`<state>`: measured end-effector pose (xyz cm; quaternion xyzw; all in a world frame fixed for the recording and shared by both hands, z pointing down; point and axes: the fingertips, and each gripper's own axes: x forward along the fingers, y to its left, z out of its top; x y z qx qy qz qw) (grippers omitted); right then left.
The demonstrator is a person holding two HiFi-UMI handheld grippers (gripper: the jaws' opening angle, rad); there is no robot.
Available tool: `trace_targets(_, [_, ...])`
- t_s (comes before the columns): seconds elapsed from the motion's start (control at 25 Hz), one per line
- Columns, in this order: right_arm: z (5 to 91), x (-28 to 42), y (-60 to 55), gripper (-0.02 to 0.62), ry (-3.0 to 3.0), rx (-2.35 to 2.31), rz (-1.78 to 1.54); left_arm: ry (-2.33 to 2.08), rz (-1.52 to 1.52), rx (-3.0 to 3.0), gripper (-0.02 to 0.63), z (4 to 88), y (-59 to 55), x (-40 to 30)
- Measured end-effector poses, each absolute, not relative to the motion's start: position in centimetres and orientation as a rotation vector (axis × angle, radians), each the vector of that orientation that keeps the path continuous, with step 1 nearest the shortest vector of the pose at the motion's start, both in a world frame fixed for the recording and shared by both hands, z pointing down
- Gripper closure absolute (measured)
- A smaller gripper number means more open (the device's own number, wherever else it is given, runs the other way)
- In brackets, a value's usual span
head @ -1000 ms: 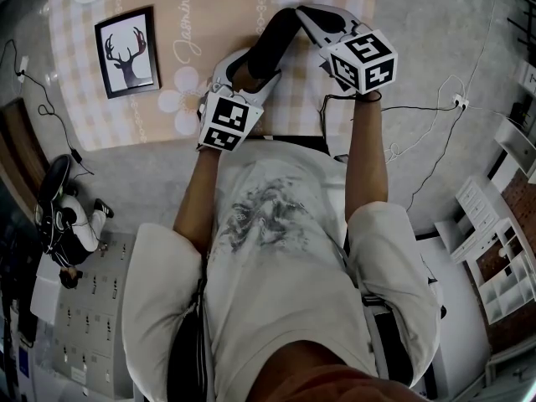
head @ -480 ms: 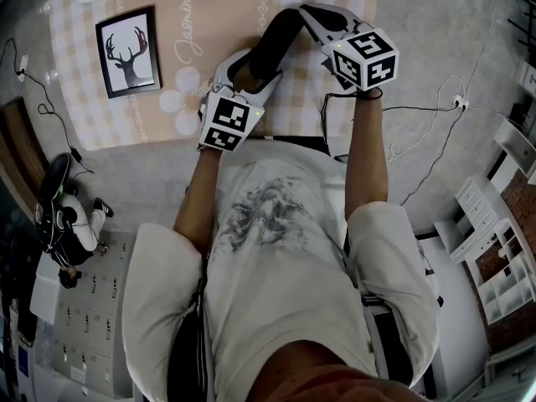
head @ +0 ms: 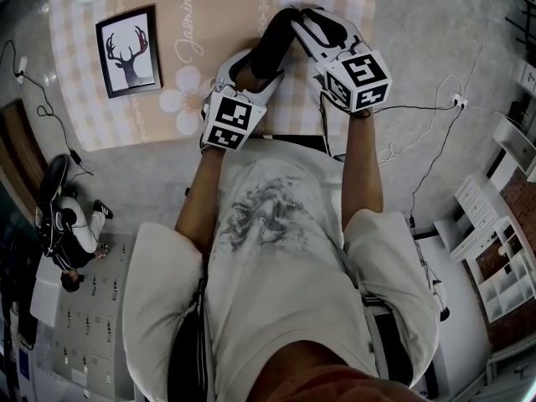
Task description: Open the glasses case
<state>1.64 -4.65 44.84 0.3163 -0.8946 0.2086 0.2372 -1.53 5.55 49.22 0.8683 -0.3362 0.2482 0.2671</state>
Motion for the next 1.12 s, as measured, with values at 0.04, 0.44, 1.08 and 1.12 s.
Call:
trace_targets(0.04, [44.7, 1.5, -4.4, 0.459, -2.453, 0.876, 0.558, -0.907, 0.672, 2.344, 0.313, 49.3, 5.6, -1.5])
trace_targets(0.44, [44.7, 0.9, -3.7, 0.440, -2.469, 0.940, 0.500, -0.907, 0.726, 2.328, 0.305, 50.2, 6.3, -1.8])
trace_targets(1.08, [45.2, 1.0, -1.9, 0.439, -2.498, 0.877, 0.560, -1.032, 0.700, 2.425, 0.360, 46.3, 1.2, -3.2])
trace_targets(1.12, [45.2, 1.2, -1.8, 0.439, -2.496, 0.879, 0.562, -1.025, 0.705, 2.423, 0.354, 46.5, 1.2, -3.1])
